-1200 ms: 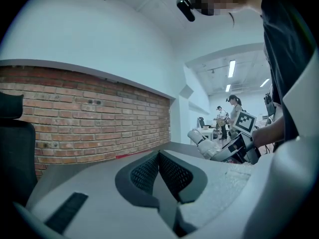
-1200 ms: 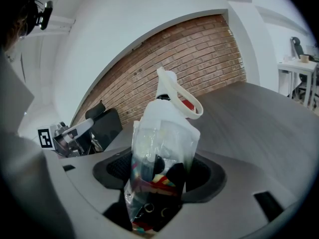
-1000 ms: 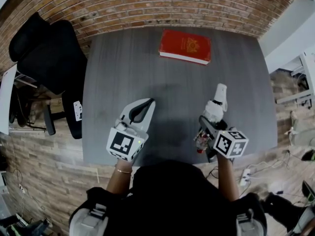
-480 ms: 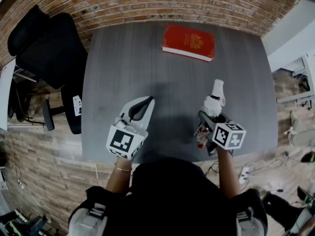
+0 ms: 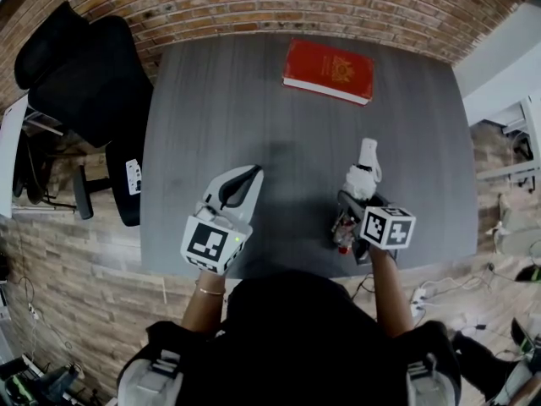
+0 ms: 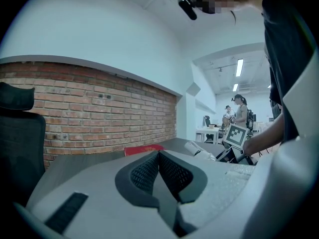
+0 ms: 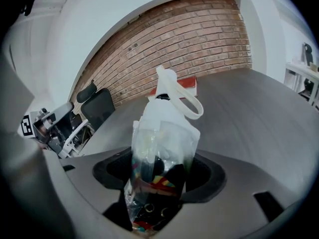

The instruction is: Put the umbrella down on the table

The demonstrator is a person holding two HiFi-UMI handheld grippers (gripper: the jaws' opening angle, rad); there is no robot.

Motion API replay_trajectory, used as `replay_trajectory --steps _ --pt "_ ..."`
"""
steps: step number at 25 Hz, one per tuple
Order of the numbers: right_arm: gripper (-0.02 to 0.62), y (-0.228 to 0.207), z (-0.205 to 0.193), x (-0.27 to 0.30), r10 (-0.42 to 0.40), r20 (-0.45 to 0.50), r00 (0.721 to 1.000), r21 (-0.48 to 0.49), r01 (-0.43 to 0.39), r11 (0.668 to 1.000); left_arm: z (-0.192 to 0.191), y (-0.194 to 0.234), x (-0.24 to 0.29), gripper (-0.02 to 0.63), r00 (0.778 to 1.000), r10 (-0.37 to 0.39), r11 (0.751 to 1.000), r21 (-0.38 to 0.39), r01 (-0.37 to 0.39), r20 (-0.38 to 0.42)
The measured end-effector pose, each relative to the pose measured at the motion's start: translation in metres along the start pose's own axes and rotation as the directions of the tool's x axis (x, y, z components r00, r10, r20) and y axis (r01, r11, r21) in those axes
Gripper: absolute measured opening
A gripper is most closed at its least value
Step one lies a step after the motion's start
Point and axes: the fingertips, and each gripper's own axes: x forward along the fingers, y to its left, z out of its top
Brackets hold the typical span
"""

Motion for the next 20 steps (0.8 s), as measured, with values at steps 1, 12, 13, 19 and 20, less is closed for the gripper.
replay_trajectory --steps 1,12,13,19,20 --pt "0.288 -0.001 -0.001 0.002 -0.002 -0.005 1.000 -0.002 0.002 1.000 0.000 0.001 -0.001 0.003 1.000 0.003 1.000 -0.002 -0.003 0.000" --pt "0.288 -0.003 -0.003 0.016 -0.004 -0.030 1.000 0.014 0.004 1.000 -0.010 0.006 -0.010 0.003 0.999 0.032 0.999 -0.017 -0.032 -0.009" --pt "0.290 -0.004 -0.004 0.017 -0.006 -0.032 0.999 0.017 0.006 1.000 -0.010 0.006 -0.010 0.003 0.999 0.032 0.999 -0.018 -0.032 -0.008" --pt "0.291 -0.008 -0.006 0.023 -0.016 -0.043 0.999 0.047 0.018 0.999 -0.010 0.005 -0.013 0.003 0.999 0.034 0.999 -0.024 -0.034 -0.003" --pt "0.291 -0.008 -0.006 0.024 -0.018 -0.043 0.999 0.051 0.020 0.999 -0.011 0.005 -0.013 0.003 0.999 0.037 0.999 -0.025 -0.037 -0.003"
